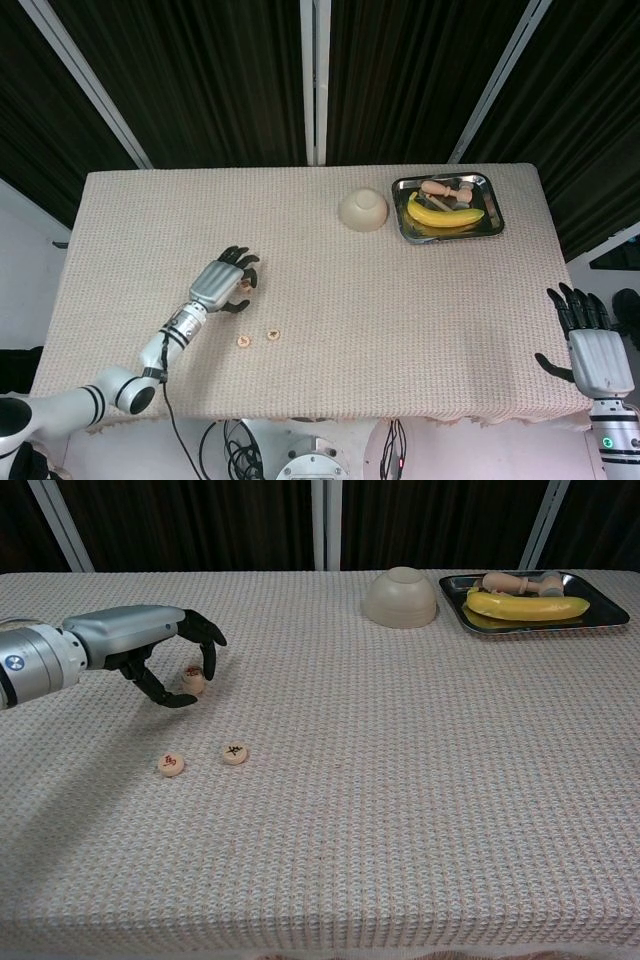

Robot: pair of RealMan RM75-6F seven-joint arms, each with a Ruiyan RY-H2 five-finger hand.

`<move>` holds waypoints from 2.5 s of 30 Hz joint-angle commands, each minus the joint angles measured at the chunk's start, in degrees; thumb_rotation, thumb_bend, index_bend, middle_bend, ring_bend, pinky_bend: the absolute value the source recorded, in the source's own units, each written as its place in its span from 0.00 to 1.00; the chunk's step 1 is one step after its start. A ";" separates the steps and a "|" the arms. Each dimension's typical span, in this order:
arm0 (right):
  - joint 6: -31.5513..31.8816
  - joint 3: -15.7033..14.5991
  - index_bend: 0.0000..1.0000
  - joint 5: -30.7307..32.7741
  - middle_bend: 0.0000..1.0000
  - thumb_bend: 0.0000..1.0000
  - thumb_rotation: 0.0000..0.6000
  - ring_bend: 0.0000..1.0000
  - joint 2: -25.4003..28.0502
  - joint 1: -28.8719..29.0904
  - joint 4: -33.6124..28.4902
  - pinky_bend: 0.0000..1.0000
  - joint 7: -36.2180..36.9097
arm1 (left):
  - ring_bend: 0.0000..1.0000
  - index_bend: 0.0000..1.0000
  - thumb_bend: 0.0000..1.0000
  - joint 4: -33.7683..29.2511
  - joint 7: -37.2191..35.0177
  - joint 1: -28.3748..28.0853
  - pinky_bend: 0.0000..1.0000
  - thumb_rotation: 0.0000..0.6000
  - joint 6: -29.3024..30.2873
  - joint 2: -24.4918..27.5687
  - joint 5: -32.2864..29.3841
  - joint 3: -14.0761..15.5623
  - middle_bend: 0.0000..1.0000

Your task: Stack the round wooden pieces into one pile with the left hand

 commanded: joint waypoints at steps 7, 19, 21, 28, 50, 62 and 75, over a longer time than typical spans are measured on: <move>-0.18 0.03 0.00 0.19 0.00 0.09 1.00 0.00 0.11 0.03 -0.01 0.00 0.12 | 0.00 0.47 0.28 0.60 0.14 0.20 0.00 1.00 -0.09 -0.06 -0.06 0.27 0.13; -0.20 -0.03 0.00 0.03 0.00 0.09 1.00 0.00 0.14 0.07 -0.05 0.00 0.19 | 0.00 0.45 0.28 -3.02 -5.94 0.80 0.00 1.00 3.57 0.66 3.10 -0.22 0.13; -0.22 -0.02 0.00 0.06 0.00 0.09 1.00 0.00 0.11 0.06 0.05 0.00 0.26 | 0.00 0.45 0.28 -4.51 -6.83 1.18 0.00 1.00 4.68 1.31 4.02 0.02 0.13; -0.53 -0.09 0.00 0.08 0.00 0.09 1.00 0.00 -0.22 0.18 0.33 0.00 0.52 | 0.00 0.44 0.26 -8.96 -4.72 1.46 0.00 1.00 5.39 2.08 5.89 1.61 0.13; 0.11 -0.07 0.00 -0.21 0.00 0.09 1.00 0.00 -0.34 -0.12 1.18 0.00 2.17 | 0.00 0.38 0.20 -14.17 2.18 2.41 0.00 1.00 0.92 1.29 0.86 3.61 0.10; 0.12 -0.09 0.00 -0.24 0.00 0.09 1.00 0.00 -0.21 -0.18 1.17 0.00 2.34 | 0.00 0.44 0.22 -11.74 2.05 3.05 0.00 1.00 2.14 -0.71 2.27 4.09 0.10; -0.35 -0.15 0.00 -0.15 0.00 0.09 1.00 0.00 -0.07 0.00 0.84 0.00 1.91 | 0.00 0.48 0.26 -10.75 0.05 3.01 0.00 1.00 1.53 -0.77 2.80 3.98 0.11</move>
